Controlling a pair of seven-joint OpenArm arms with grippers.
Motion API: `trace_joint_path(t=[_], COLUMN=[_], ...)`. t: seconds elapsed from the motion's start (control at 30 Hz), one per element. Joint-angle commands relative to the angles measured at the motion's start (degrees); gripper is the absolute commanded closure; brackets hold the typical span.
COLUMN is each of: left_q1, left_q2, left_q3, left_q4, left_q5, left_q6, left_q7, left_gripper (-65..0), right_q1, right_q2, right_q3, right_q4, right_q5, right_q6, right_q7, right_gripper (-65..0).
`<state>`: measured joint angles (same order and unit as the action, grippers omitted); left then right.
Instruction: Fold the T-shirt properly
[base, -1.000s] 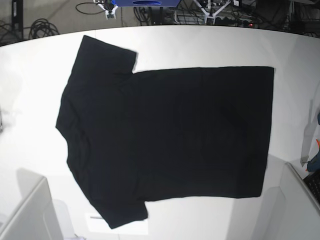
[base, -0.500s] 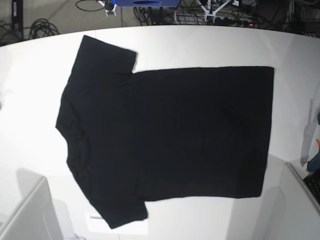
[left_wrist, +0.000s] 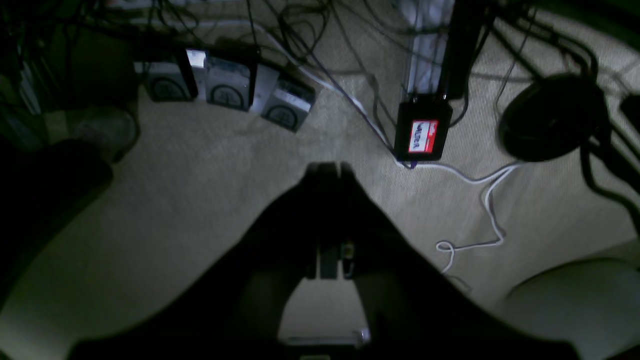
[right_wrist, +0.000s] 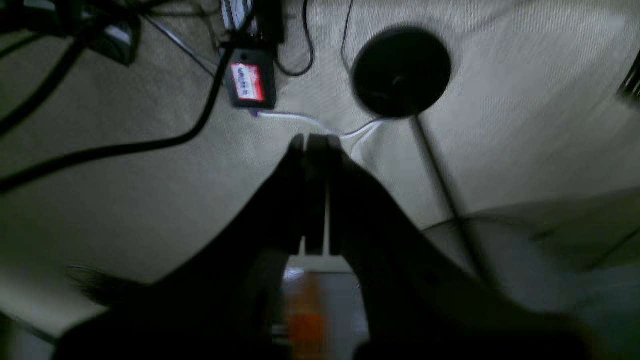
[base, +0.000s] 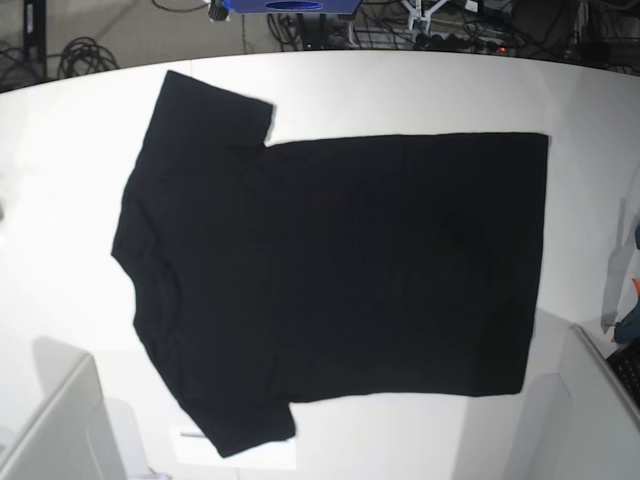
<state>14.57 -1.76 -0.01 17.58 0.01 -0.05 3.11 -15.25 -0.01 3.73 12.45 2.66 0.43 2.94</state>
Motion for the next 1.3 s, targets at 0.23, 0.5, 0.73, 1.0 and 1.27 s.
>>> trace_joint_path(t=[0.23,0.5,0.73,1.0,1.27], left_q1=[19.0,38.8,54.0,60.4,54.2], left_q2=[-5.1,-10.4,-18.1,-17.8,-14.4], left_q3=[-0.1,-4.5,-7.5,-17.3,-24.4], left_q4=[25.2,52.4,81.4,96.5,96.6], left_q5=[-0.1,-15.2,-25.6,-25.5,-25.5], left_q6=[0.4,0.3,-2.2,-2.2,-2.6], left_q7=[0.6,0.2,0.5,0.2,0.6], left_gripper=[0.0,0.0,0.0,0.0,0.0], right_q1=[-15.8,-28.1,-29.5,-28.9,-24.8], right_q2=[2.0,-4.4,-6.0,-5.6,1.0], right_q3=[11.7,22.8,28.3,28.0,28.2], right_q4=[28.6,61.4,82.7,103.1,102.7], right_q5=[0.6,0.6,0.6,13.7,47.7], right_q6=[-0.3,-0.3,-0.3,-0.2,-0.2], right_q7=[-14.0,-23.2,-30.1,-32.4,-39.6], right_gripper=[0.0,0.0,0.0,0.0,-21.3])
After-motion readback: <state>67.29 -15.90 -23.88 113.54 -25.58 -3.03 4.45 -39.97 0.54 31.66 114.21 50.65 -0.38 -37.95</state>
